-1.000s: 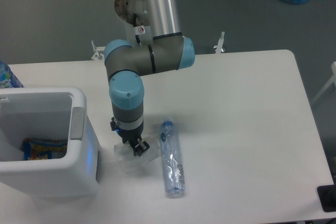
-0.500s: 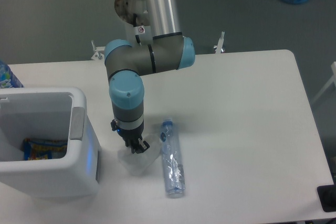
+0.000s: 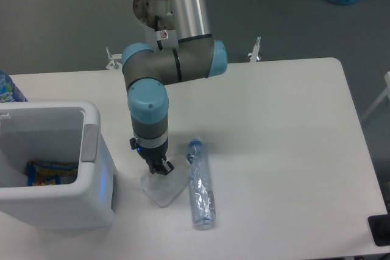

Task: Place the trash in the trash can
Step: 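Lower the gripper onto the white tissue and close on it, then lift the tissue and carry it over the white trash bin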

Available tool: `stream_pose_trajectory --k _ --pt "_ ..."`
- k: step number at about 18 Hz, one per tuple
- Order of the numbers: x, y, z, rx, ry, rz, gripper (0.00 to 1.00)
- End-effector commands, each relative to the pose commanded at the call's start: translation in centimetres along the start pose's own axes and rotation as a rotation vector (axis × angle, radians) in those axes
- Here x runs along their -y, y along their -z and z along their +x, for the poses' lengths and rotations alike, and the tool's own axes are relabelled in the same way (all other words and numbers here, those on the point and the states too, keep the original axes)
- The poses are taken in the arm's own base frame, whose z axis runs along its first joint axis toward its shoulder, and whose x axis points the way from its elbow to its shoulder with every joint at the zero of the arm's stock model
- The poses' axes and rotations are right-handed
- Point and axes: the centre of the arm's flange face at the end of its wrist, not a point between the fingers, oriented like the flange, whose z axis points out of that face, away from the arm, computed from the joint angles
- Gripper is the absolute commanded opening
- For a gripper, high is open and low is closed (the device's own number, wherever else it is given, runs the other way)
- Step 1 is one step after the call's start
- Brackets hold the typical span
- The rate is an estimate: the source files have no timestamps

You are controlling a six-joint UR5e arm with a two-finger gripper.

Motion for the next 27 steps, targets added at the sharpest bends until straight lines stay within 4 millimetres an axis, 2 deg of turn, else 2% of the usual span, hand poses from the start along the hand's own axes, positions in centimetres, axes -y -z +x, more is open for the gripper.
stream_pose_trajectory --k 4,8,13,16,20,24,27 --pt "-0.5 4.3 -0.6 0.016 0.056 0.109 0.03" --pt "-1.5 10.2 -1.6 0.076 0.143 0.207 0.03" --pt "-3.4 20.1 -6.3 0.155 0.294 0.424 0.05" --pt "-5.0 24.3 -7.6 0.165 0.388 0.529 0.05" --pt "-4.9 27.6 -6.7 0.126 0.502 0.624 0.05" --pt "-3.7 30.2 -4.4 0.071 0.599 0.692 0.05" --pt "-1.5 30.5 -2.4 0.029 0.595 0.707 0.04"
